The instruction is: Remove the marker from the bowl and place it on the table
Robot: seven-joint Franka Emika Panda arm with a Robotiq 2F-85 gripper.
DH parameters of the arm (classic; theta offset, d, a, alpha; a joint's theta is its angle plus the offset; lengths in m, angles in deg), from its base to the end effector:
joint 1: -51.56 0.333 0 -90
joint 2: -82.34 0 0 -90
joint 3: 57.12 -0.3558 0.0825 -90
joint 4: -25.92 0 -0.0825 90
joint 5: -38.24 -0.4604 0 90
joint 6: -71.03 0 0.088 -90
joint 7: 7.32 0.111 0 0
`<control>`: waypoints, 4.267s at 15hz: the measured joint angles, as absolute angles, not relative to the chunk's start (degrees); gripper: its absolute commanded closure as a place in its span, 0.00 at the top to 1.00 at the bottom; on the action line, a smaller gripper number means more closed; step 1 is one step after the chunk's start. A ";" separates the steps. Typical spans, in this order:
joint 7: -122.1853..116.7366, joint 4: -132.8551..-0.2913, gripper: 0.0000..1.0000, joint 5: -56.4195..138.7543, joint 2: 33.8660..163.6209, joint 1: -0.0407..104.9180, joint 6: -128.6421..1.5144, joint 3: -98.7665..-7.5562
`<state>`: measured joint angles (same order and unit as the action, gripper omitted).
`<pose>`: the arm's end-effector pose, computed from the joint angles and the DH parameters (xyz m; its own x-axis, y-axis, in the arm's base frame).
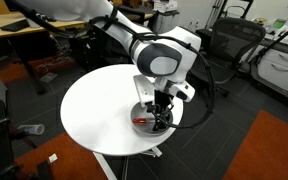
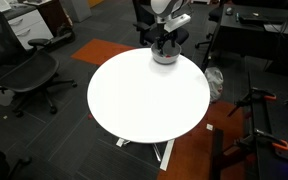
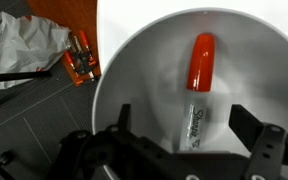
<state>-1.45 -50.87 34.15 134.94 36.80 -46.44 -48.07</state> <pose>0.7482 -0.2988 0.1344 0.8538 -0.4856 -0.1877 -0.4775 -0.8741 0.0893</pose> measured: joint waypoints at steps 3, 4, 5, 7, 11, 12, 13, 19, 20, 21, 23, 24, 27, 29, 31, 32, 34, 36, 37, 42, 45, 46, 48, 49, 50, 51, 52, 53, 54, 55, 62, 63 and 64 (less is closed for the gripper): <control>-1.45 -48.98 1.00 34.15 136.65 36.51 -45.98 -48.08; -1.45 -48.47 1.00 34.15 137.12 36.43 -45.91 -48.09; -1.48 -48.13 1.00 34.15 137.49 36.34 -45.90 -48.11; -1.68 -47.72 0.75 34.15 138.07 36.28 -45.90 -48.14; -2.77 -47.33 0.50 34.15 138.84 36.27 -45.91 -48.24; -2.82 -47.23 0.43 34.15 139.02 36.27 -45.91 -48.27; -2.83 -47.13 0.34 34.15 139.25 36.27 -45.91 -48.28; -2.84 -46.63 0.06 34.16 139.48 36.26 -45.90 -48.61; -2.84 -46.62 0.06 34.17 139.48 36.26 -45.90 -48.62; -2.84 -46.62 0.06 34.17 139.48 36.26 -45.90 -48.62; -2.84 -46.62 0.06 34.18 139.48 36.27 -45.90 -48.62; -2.84 -46.71 0.06 34.18 139.42 36.29 -45.93 -48.62; -2.84 -47.94 0.06 34.25 138.53 36.55 -46.49 -48.62; -2.84 -50.02 0.06 34.40 136.86 36.98 -47.26 -48.62; -2.84 -53.18 0.06 34.76 134.44 37.70 -49.05 -48.61; -2.83 -55.33 0.06 35.03 132.92 38.19 -50.65 -48.58; -2.72 -59.84 0.06 35.97 129.75 39.30 -54.45 -48.39; -2.47 -64.52 0.06 37.30 126.44 40.56 -58.72 -48.08; -2.38 -66.94 0.06 37.95 124.68 41.20 -60.94 -47.89; -0.73 -77.83 0.06 41.76 115.98 44.77 -67.88 -46.71; -0.01 -82.33 0.06 44.40 111.95 46.79 -68.36 -46.61; -0.01 -83.47 0.06 44.94 110.99 47.44 -68.36 -46.62; -0.01 -85.39 0.06 45.95 109.67 48.59 -68.31 -46.78; -0.02 -86.17 0.06 46.30 109.30 49.04 -68.27 -46.97; -0.06 -86.88 0.06 46.56 109.10 49.36 -68.19 -47.30; -0.13 -87.45 0.06 46.64 109.04 49.62 -68.11 -47.63; -0.19 -87.96 0.06 46.65 109.05 49.90 -67.83 -47.97; -0.32 -88.33 0.06 46.74 109.09 50.09 -67.22 -48.37; -0.38 -88.59 0.06 46.92 109.18 50.30 -66.33 -48.80; -0.41 -88.74 0.06 47.12 109.33 50.60 -65.31 -49.14; -0.72 -88.63 0.06 53.65 113.04 53.91 -59.13 -50.91; -1.03 -88.56 0.06 55.33 113.81 54.52 -59.13 -50.93; -1.53 -88.48 0.06 57.08 114.53 55.05 -59.18 -50.94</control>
